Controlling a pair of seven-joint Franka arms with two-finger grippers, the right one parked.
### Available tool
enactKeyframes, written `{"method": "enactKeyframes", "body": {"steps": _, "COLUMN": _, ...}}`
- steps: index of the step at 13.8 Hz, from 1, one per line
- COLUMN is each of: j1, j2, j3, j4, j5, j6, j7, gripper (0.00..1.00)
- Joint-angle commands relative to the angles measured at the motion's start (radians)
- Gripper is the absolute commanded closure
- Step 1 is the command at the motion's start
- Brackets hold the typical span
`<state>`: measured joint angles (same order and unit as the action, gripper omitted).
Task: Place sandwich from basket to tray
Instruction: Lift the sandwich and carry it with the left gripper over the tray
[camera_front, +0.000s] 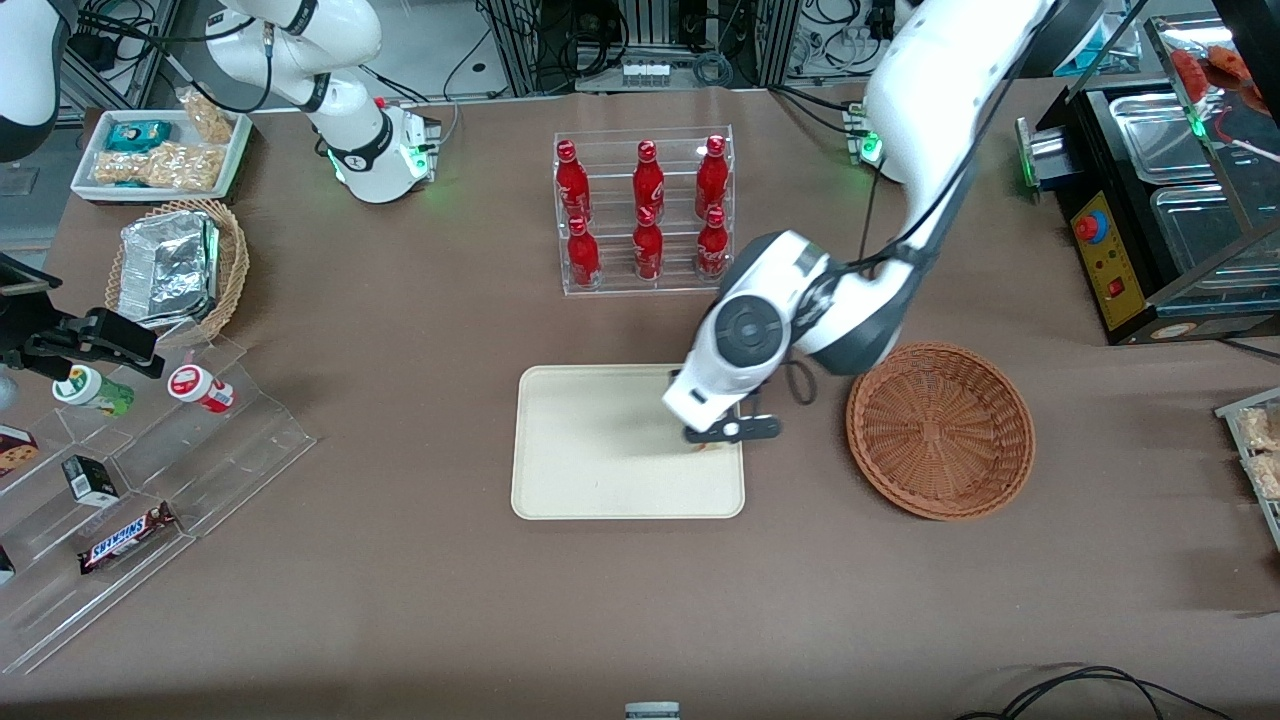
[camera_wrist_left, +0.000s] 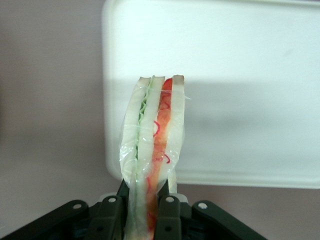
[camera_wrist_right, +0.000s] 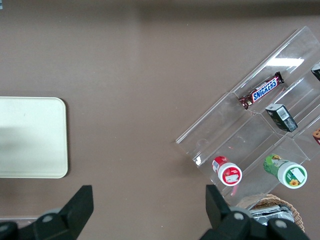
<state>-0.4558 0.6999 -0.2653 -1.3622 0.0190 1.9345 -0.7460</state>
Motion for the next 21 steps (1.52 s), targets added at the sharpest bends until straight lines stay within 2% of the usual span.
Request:
{"method": "enactKeyframes", "body": {"steps": 1, "j1": -0.066, "j2": 0.153, "j3": 0.015, "j4": 0.201, "j5": 0.021, "j6": -0.02, "j7": -0.059, "gripper": 0.75}}
{"method": "enactKeyframes", "body": {"steps": 3, "j1": -0.099, "j2": 0.187, "j3": 0.018, "j4": 0.221, "j5": 0.064, "j6": 0.015, "j7": -0.094, "gripper": 0.72}}
{"method": "enactKeyframes", "body": {"steps": 6, "j1": -0.103, "j2": 0.199, "j3": 0.017, "j4": 0.222, "j5": 0.09, "j6": 0.08, "j7": -0.157, "gripper": 0.53}}
{"method": "enactKeyframes", "body": {"steps": 10, "j1": -0.104, "j2": 0.204, "j3": 0.017, "j4": 0.222, "j5": 0.091, "j6": 0.089, "j7": -0.164, "gripper": 0.36}}
{"method": "enactKeyframes", "body": {"steps": 11, "j1": -0.104, "j2": 0.202, "j3": 0.017, "j4": 0.222, "j5": 0.091, "j6": 0.087, "j7": -0.168, "gripper": 0.29}}
{"method": "enactKeyframes", "body": {"steps": 13, "j1": -0.103, "j2": 0.187, "j3": 0.02, "j4": 0.222, "j5": 0.094, "j6": 0.074, "j7": -0.208, "gripper": 0.0}}
{"method": "enactKeyframes", "body": {"steps": 16, "j1": -0.063, "j2": 0.095, "j3": 0.027, "j4": 0.221, "j5": 0.081, "j6": -0.044, "j7": -0.205, "gripper": 0.0}}
{"method": "enactKeyframes", "body": {"steps": 17, "j1": 0.0, "j2": 0.032, "j3": 0.018, "j4": 0.213, "j5": 0.078, "j6": -0.139, "j7": -0.188, "gripper": 0.0}}
{"method": "enactKeyframes", "body": {"steps": 18, "j1": 0.059, "j2": -0.024, "j3": 0.005, "j4": 0.212, "j5": 0.052, "j6": -0.241, "j7": -0.138, "gripper": 0.0}}
{"method": "enactKeyframes", "body": {"steps": 19, "j1": 0.107, "j2": -0.074, "j3": 0.001, "j4": 0.21, "j5": -0.006, "j6": -0.341, "j7": -0.062, "gripper": 0.0}}
{"method": "enactKeyframes", "body": {"steps": 21, "j1": 0.213, "j2": -0.164, "j3": 0.003, "j4": 0.189, "j5": -0.04, "j6": -0.513, "j7": 0.049, "gripper": 0.0}}
